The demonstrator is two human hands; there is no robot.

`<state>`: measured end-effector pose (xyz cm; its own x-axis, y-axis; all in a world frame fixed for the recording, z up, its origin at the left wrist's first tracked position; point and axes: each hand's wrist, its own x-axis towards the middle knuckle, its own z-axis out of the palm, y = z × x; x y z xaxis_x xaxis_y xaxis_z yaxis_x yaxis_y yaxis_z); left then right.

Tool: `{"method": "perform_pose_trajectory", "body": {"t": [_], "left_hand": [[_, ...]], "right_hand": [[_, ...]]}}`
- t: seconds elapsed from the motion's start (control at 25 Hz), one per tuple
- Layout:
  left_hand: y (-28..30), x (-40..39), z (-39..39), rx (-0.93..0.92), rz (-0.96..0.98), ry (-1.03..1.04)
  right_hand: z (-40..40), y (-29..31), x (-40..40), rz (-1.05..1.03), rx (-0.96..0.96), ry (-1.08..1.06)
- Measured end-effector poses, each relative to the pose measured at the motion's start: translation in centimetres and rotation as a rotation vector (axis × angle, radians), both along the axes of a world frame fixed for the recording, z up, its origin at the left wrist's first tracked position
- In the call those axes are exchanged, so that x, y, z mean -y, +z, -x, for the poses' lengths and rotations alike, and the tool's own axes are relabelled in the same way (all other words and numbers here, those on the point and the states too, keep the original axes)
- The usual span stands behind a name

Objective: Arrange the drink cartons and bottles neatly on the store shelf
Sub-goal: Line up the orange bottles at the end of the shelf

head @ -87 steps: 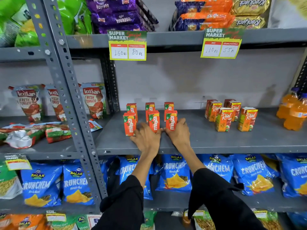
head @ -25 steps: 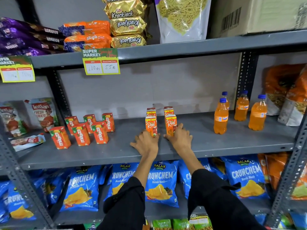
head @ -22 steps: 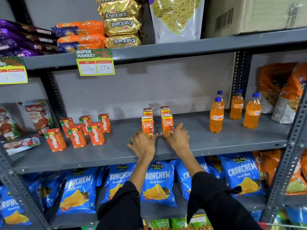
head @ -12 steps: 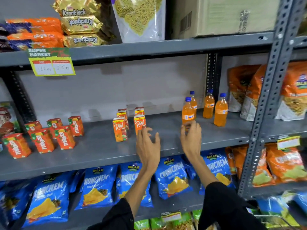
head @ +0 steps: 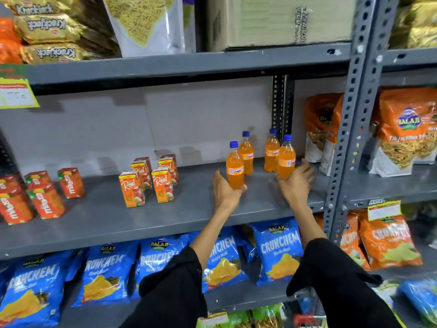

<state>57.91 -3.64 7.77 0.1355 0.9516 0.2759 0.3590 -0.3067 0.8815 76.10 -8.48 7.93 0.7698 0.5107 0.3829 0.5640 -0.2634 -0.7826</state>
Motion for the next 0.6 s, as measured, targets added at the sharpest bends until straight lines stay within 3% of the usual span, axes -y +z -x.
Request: {"method": "perform_pose_trajectory", "body": {"t": [0.36,0.6], "left_hand": [[0.0,-0.4,-4.3,0.049,0.042,-0.005],[0.2,0.1,-7.0,0.025,0.039,-0.039]], "right_hand": [[-3.3,-0.4,-1.0,0.046,-0.091,0.274],[-4.1,-0.3,-0.5,-0.007,-0.147,0.294]]}}
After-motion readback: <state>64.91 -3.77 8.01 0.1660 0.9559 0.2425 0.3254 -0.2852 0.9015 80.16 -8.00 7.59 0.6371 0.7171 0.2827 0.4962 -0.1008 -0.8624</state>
